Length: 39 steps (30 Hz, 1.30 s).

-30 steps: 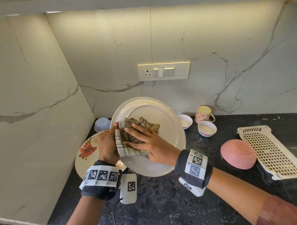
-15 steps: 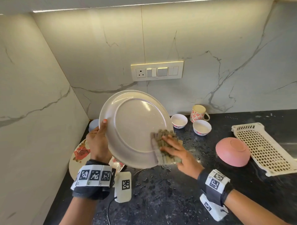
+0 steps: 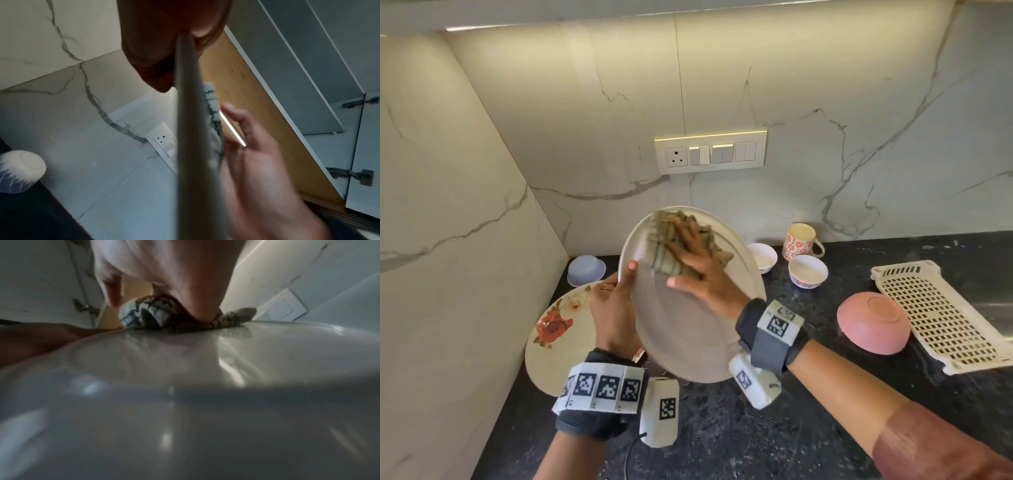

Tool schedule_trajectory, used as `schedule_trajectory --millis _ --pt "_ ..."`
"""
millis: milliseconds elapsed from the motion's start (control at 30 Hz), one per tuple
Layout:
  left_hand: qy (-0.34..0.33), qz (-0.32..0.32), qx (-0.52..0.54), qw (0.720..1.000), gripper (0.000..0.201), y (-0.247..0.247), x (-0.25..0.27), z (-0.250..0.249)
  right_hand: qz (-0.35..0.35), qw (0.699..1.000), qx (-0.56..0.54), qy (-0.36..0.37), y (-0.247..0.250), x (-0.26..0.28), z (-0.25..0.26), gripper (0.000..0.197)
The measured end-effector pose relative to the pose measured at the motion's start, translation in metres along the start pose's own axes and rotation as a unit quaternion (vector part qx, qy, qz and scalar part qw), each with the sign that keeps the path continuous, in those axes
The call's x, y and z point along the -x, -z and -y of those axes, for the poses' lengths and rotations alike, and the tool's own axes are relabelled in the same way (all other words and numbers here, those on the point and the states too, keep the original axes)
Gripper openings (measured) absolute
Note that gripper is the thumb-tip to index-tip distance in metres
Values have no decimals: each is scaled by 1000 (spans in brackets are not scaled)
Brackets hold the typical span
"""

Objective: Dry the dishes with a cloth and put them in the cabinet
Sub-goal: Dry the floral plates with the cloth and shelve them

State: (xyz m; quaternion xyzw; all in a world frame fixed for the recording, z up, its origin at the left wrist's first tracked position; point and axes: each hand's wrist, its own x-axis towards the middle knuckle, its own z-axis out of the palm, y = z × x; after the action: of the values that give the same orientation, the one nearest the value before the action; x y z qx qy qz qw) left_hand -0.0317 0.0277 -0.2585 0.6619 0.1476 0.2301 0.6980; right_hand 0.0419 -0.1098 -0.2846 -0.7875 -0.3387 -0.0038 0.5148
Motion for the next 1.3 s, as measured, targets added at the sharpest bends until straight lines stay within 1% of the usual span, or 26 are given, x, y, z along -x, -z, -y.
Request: schedule_trajectory --millis 33,100,167,233,300,367,433,500,567,633,700,767,800,833,867,900,967,1000,1033,1067,1100,1133,1167,1200,1233,1300 --pt "9 -5 12 1000 32 4 -4 -1 10 1000 0 17 -7 11 1 60" --pt "31 -11 47 998 22 11 -8 -1 2 1000 -10 25 -16 36 -9 53" --pt "40 -14 60 997 21 16 -8 3 -26 1000 5 12 -21 59 -26 57" --pt "40 -8 64 997 26 19 -4 7 -55 997 41 -36 -20 68 -41 64" --pt "34 7 68 997 37 18 2 10 -88 988 79 -99 -18 66 -49 68" --pt "29 19 78 996 44 16 6 12 -131 975 109 -145 -17 56 -52 65" --pt "23 27 86 996 45 15 9 12 -180 963 94 -175 -17 46 -56 64" --pt "11 37 85 996 55 16 11 11 -237 948 56 -204 -17 36 -68 65" --pt "-6 42 68 997 63 19 13 11 -302 923 7 -238 -11 28 -83 64" --pt "-6 37 54 998 64 24 14 12 -337 893 -56 -291 4 28 -93 51" --pt "4 15 53 998 56 30 13 19 -345 869 -82 -346 17 38 -107 35" --pt "20 -10 45 999 35 37 9 28 -338 865 -48 -367 26 56 -124 33" --pt "24 -15 40 999 24 39 7 31 -325 873 -29 -362 27 63 -133 32" --pt "27 -18 35 999 18 41 7 34 -294 882 -5 -368 24 71 -141 31" --pt "29 -20 31 999 16 41 6 35 -252 891 40 -374 20 79 -154 31" --pt "32 -23 30 999 14 40 6 36 -192 892 94 -398 14 88 -165 32" --pt "40 -27 32 998 10 38 8 36 -57 879 179 -439 1 107 -187 33" --pt "43 -30 31 998 10 38 7 37 -8 873 192 -449 -4 114 -196 34" --pt "46 -32 31 998 10 38 6 38 7 870 182 -458 -8 118 -197 38" --pt "47 -34 35 998 12 39 4 38 -2 877 165 -451 -9 119 -197 41" --pt "47 -40 38 997 19 40 2 38 -41 886 124 -444 -7 113 -187 43" --pt "47 -42 38 997 27 42 0 38 -90 895 50 -435 -2 104 -176 43" --pt "45 -41 35 998 31 43 -2 36 -129 889 -35 -438 4 91 -159 42" --pt "42 -38 30 998 32 44 -5 35 -142 882 -105 -437 10 79 -146 42" --pt "38 -33 26 998 31 44 -7 30 -129 882 -123 -435 19 66 -129 43" --pt "33 -31 30 999 32 42 -12 22 -81 909 -49 -406 35 40 -98 47"
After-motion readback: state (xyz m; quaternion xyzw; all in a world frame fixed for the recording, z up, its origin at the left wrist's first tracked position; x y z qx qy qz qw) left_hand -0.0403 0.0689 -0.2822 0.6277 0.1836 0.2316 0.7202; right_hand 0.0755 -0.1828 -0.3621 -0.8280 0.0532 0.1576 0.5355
